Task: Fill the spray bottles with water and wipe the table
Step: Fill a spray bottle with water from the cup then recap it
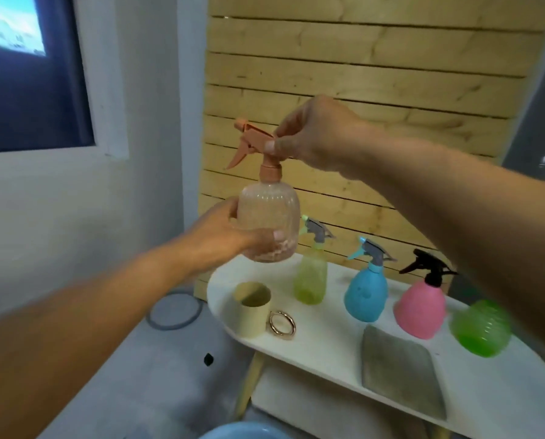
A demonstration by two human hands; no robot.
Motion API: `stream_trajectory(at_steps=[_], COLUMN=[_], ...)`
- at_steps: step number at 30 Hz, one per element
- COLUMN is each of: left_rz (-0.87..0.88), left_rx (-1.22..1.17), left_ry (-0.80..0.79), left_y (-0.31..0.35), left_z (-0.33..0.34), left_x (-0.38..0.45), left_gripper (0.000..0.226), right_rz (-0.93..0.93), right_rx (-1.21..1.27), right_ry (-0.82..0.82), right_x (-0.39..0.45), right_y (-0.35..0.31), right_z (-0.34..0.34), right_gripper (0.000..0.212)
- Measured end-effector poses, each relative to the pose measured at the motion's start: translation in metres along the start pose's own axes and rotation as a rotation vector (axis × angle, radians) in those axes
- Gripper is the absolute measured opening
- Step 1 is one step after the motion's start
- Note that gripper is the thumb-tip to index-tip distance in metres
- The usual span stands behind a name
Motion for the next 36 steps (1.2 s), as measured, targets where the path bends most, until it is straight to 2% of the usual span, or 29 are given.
stream_trajectory(at_steps=[3, 8, 16, 20, 26, 36], left_rz=[-0.008, -0.032, -0.104, -0.145, -0.169, -0.192], left_rx=[0.049, 0.137, 0.137, 0.161, 0.208, 0.217], left_ry=[0.01, 0.049, -0.016, -0.044, -0.078, -0.182], left_y=[-0.02, -0.073, -0.17, -0.202, -0.227, -0.246], left_z=[-0.002, 0.005, 0.036, 0.052, 0.069, 0.087], left_x=[0.047, 0.1, 0.132, 0.14, 0.148, 0.144], left_gripper=[0.097, 0.103, 0.095, 0.101, 0.095, 0.092], right_rz=[0.027, 0.063, 0.104, 0.092, 0.028, -0.003], right_rx=[0.002, -0.038, -0.195, -0.274, -0.406, -0.624], right_ry=[-0.029, -0.106, -0.227, -0.273, -0.293, -0.444], right_x=[0.039, 0.084, 0.105, 0.106, 0.116, 0.115], right_y=[0.028, 0.084, 0.158, 0.181, 0.202, 0.211], right_z=[0.012, 0.051, 0.121, 0.145, 0.167, 0.197], right_gripper=[0.011, 0.02, 0.02, 0.02, 0.018, 0.015])
Point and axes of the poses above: each hand's wrist, its own x-axis towards the middle knuckle, its own z-axis out of the palm, y = z × x, the point moved 9 cm from there along x, towards the middle knuckle, and after that the axes turned 7 degrees about x, right-handed, at the moved point
